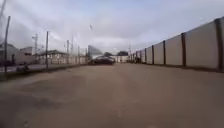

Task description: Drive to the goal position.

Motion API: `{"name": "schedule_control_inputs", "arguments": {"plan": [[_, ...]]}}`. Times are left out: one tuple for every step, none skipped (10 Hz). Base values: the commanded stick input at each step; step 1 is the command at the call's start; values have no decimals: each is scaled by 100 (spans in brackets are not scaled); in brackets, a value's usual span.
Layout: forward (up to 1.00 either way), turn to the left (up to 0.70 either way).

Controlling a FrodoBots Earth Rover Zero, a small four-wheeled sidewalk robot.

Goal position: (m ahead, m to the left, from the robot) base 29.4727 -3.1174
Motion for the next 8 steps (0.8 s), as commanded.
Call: {"name": "schedule_control_inputs", "arguments": {"plan": [[50, 0], [50, 0], [50, 0], [50, 0], [50, 0], [50, 0], [50, 0], [50, 0]]}}
